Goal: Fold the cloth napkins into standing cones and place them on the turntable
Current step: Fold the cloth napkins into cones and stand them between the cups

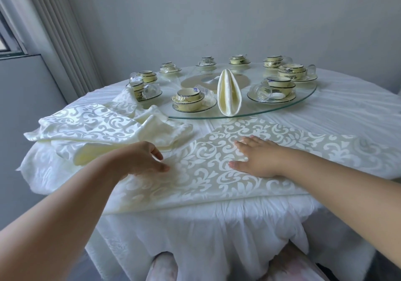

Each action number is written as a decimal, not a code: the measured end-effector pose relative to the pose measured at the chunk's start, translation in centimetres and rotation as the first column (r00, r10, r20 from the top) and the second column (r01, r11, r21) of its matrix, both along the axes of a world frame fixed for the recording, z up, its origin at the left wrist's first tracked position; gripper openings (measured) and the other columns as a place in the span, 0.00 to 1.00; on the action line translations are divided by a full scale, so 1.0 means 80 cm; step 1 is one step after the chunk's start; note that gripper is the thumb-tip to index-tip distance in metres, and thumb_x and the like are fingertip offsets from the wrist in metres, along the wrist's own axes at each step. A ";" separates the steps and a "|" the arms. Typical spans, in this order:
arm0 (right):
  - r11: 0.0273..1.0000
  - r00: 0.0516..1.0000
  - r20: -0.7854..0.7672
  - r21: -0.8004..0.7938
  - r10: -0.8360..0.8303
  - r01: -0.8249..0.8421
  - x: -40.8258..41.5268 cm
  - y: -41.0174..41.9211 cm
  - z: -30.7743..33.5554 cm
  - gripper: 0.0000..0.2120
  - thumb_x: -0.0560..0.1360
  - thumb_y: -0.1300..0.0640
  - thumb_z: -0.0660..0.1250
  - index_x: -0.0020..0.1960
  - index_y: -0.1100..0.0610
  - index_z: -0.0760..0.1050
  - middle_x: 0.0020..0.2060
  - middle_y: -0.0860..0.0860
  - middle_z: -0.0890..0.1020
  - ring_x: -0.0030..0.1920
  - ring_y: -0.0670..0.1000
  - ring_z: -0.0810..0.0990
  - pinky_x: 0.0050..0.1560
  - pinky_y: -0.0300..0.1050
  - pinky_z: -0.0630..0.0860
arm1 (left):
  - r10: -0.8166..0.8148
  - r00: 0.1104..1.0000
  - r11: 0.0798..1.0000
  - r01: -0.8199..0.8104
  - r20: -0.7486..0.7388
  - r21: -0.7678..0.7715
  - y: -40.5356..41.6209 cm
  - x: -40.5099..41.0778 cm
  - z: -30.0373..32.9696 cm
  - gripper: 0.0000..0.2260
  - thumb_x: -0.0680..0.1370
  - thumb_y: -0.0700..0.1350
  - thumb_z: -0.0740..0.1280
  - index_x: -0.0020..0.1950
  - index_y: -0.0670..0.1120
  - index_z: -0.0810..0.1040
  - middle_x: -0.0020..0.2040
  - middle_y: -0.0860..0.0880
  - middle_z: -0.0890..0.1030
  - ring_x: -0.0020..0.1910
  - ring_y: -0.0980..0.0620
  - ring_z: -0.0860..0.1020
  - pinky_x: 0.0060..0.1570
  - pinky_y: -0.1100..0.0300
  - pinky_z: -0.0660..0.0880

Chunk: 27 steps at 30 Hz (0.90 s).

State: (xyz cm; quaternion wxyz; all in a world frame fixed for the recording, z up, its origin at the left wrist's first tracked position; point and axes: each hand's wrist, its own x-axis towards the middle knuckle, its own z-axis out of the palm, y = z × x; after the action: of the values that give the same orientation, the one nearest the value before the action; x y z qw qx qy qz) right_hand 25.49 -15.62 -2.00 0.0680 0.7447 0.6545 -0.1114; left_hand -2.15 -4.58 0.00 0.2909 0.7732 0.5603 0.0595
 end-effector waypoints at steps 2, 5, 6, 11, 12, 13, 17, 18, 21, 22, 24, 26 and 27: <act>0.995 0.997 -0.006 0.068 0.075 -0.074 -0.021 -0.012 0.007 0.39 0.76 0.30 0.48 0.78 0.48 0.37 0.77 0.47 0.39 0.77 0.48 0.37 0.76 0.52 0.39 | 0.001 0.998 0.998 0.003 0.055 -0.070 -0.005 -0.014 0.006 0.17 0.68 0.48 0.78 0.53 0.51 0.77 0.45 0.45 0.80 0.37 0.49 0.73 0.37 0.60 0.70; 0.968 0.966 -0.092 0.093 0.242 -0.234 -0.058 -0.039 0.004 0.38 0.74 0.29 0.46 0.77 0.43 0.36 0.77 0.44 0.37 0.76 0.45 0.35 0.76 0.49 0.37 | -0.063 0.994 0.982 0.079 0.094 -0.174 -0.014 -0.039 0.013 0.21 0.67 0.41 0.78 0.55 0.55 0.76 0.42 0.44 0.77 0.38 0.48 0.71 0.38 0.58 0.67; 0.963 0.958 -0.103 0.059 0.268 -0.263 -0.067 -0.048 -0.002 0.40 0.72 0.27 0.44 0.77 0.42 0.36 0.76 0.44 0.36 0.75 0.44 0.34 0.76 0.49 0.37 | -0.085 0.989 0.971 0.110 0.121 -0.210 -0.017 -0.047 0.014 0.20 0.69 0.37 0.76 0.55 0.55 0.77 0.40 0.44 0.77 0.38 0.48 0.71 0.37 0.58 0.68; 0.958 0.959 -0.055 0.081 0.279 -0.274 -0.078 -0.054 -0.015 0.49 0.60 0.24 0.32 0.77 0.43 0.35 0.76 0.44 0.36 0.74 0.43 0.32 0.75 0.49 0.35 | -0.133 0.958 0.939 0.203 0.253 -0.278 -0.024 -0.072 0.010 0.09 0.72 0.35 0.72 0.44 0.50 0.85 0.36 0.50 0.79 0.37 0.52 0.75 0.40 0.64 0.72; 0.953 0.954 -0.066 0.103 0.292 -0.285 -0.083 -0.055 -0.013 0.49 0.60 0.23 0.33 0.77 0.43 0.37 0.76 0.44 0.36 0.74 0.43 0.32 0.75 0.48 0.36 | -0.135 0.955 0.939 0.209 0.265 -0.274 -0.023 -0.074 0.010 0.06 0.69 0.40 0.73 0.44 0.49 0.86 0.40 0.50 0.82 0.41 0.51 0.78 0.46 0.63 0.73; 0.942 0.944 -0.083 0.135 0.319 -0.307 -0.091 -0.056 -0.012 0.49 0.60 0.23 0.34 0.77 0.43 0.39 0.77 0.43 0.38 0.75 0.43 0.33 0.76 0.48 0.37 | -0.147 0.952 0.939 0.220 0.268 -0.266 -0.022 -0.075 0.010 0.09 0.66 0.46 0.75 0.45 0.49 0.86 0.45 0.49 0.84 0.46 0.50 0.80 0.52 0.61 0.74; 0.876 0.884 -0.162 0.299 0.438 -0.379 -0.121 -0.061 -0.007 0.39 0.68 0.26 0.50 0.75 0.43 0.57 0.67 0.42 0.60 0.71 0.42 0.52 0.72 0.40 0.52 | -0.070 0.922 0.912 0.213 0.380 -0.349 -0.017 -0.079 0.010 0.30 0.55 0.62 0.80 0.48 0.43 0.86 0.52 0.41 0.84 0.48 0.48 0.81 0.52 0.58 0.77; 0.861 0.873 -0.168 0.329 0.457 -0.388 -0.124 -0.061 -0.008 0.36 0.70 0.28 0.53 0.73 0.43 0.61 0.62 0.41 0.63 0.67 0.41 0.56 0.70 0.39 0.54 | -0.038 0.914 0.900 0.207 0.404 -0.384 -0.017 -0.078 0.012 0.28 0.58 0.62 0.78 0.47 0.42 0.86 0.49 0.41 0.84 0.45 0.49 0.81 0.48 0.61 0.79; 0.842 0.861 -0.186 0.385 0.473 -0.378 -0.124 -0.058 -0.014 0.35 0.68 0.26 0.53 0.69 0.43 0.69 0.54 0.40 0.67 0.60 0.41 0.61 0.67 0.38 0.59 | 0.132 0.807 0.808 0.249 0.576 -0.534 -0.015 -0.071 0.023 0.22 0.74 0.57 0.64 0.44 0.39 0.85 0.44 0.42 0.84 0.40 0.50 0.82 0.40 0.63 0.80; 0.839 0.859 -0.202 0.404 0.471 -0.365 -0.123 -0.057 -0.014 0.35 0.67 0.26 0.54 0.67 0.44 0.71 0.53 0.40 0.69 0.58 0.41 0.63 0.65 0.38 0.62 | 0.228 0.715 0.747 0.307 0.661 -0.589 -0.014 -0.066 0.027 0.23 0.76 0.56 0.61 0.46 0.36 0.84 0.45 0.40 0.83 0.40 0.49 0.83 0.39 0.62 0.81; 0.838 0.866 -0.214 0.434 0.452 -0.330 -0.123 -0.056 -0.014 0.29 0.68 0.28 0.60 0.58 0.48 0.76 0.49 0.42 0.72 0.53 0.43 0.68 0.58 0.39 0.66 | 0.416 0.502 0.660 0.407 0.758 -0.632 -0.013 -0.054 0.034 0.27 0.76 0.54 0.60 0.50 0.29 0.80 0.49 0.35 0.82 0.43 0.45 0.84 0.37 0.60 0.81; 0.835 0.883 -0.220 0.478 0.415 -0.274 -0.126 -0.057 -0.012 0.22 0.69 0.34 0.66 0.48 0.52 0.76 0.43 0.44 0.74 0.47 0.44 0.70 0.51 0.39 0.69 | 0.494 0.389 0.643 0.439 0.778 -0.628 -0.011 -0.036 0.036 0.29 0.78 0.53 0.57 0.54 0.24 0.76 0.51 0.30 0.79 0.45 0.41 0.84 0.40 0.58 0.81; 0.835 0.887 -0.253 0.503 0.387 -0.222 -0.126 -0.058 -0.011 0.19 0.70 0.38 0.68 0.44 0.54 0.75 0.41 0.45 0.74 0.44 0.44 0.71 0.47 0.39 0.70 | 0.505 0.367 0.645 0.440 0.781 -0.624 -0.012 -0.026 0.037 0.28 0.79 0.50 0.55 0.56 0.23 0.73 0.52 0.28 0.78 0.46 0.40 0.83 0.41 0.57 0.82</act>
State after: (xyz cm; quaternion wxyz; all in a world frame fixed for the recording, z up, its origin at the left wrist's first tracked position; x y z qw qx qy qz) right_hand 15.40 -20.29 -2.91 -0.2089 0.5923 0.7751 -0.0689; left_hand -4.23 -5.58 2.97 0.8458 0.3818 0.2780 0.2481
